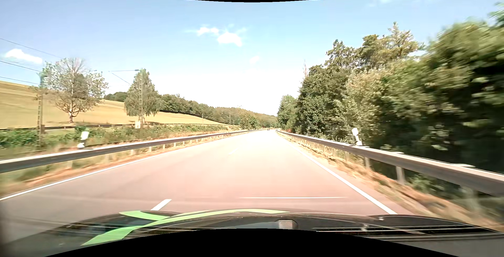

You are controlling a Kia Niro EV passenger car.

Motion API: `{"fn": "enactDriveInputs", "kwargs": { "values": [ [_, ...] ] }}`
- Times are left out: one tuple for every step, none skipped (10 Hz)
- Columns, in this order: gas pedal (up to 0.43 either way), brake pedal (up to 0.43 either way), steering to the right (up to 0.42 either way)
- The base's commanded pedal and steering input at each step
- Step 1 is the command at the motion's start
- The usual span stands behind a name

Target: Follow the waypoints while adhering to traffic rules and regulations

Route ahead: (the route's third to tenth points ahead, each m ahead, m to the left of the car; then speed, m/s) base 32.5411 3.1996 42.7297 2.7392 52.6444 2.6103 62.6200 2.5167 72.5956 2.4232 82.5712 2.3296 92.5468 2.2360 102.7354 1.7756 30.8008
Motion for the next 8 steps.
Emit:
{"fn": "enactDriveInputs", "kwargs": {
  "values": [
    [0.287, 0.0, 0.0],
    [0.287, 0.0, 0.0],
    [0.287, 0.0, 0.0],
    [0.26, 0.0, 0.0],
    [0.24, 0.0, 0.0],
    [0.24, 0.0, 0.0],
    [0.24, 0.0, 0.001],
    [0.228, 0.0, 0.0]
  ]
}}
